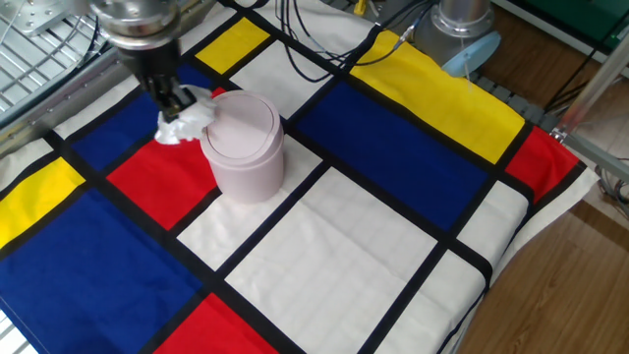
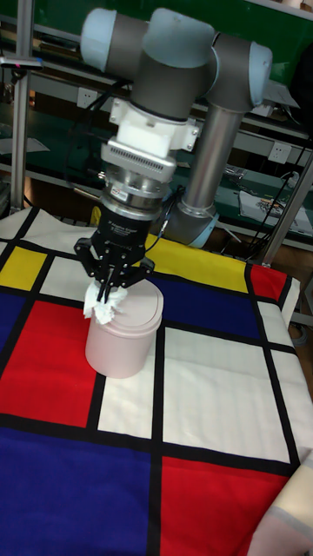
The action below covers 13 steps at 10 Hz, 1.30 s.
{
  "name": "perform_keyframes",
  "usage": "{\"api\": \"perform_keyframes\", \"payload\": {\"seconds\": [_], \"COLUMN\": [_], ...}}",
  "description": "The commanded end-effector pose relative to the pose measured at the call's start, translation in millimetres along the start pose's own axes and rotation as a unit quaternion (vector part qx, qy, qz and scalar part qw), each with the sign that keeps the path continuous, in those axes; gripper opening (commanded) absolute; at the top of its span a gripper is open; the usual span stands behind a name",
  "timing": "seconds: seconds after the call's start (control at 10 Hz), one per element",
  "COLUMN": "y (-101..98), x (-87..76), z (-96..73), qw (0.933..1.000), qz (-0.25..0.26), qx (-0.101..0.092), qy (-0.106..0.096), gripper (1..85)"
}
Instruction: Put the garbage in the trash can
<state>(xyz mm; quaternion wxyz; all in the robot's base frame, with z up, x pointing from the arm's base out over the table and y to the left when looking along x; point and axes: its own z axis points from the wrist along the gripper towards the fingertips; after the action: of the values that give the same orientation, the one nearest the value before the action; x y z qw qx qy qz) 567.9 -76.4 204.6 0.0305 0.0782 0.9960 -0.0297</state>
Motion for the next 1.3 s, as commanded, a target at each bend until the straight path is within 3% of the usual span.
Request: {"api": "perform_keyframes", "payload": {"seconds": [0.0,0.6,1.1,1.2], "y": [13.0,35.4,28.7,30.5], "x": [11.6,25.8,24.9,28.9], "z": [-5.7,7.9,8.2,8.4], "qw": [0.9998,0.999,0.9994,0.9998], "qz": [0.018,0.037,0.024,0.006], "qx": [-0.001,-0.007,0.004,0.001], "qy": [-0.004,-0.025,-0.024,-0.017], "gripper": [1.0,1.0,1.0,1.0]}}
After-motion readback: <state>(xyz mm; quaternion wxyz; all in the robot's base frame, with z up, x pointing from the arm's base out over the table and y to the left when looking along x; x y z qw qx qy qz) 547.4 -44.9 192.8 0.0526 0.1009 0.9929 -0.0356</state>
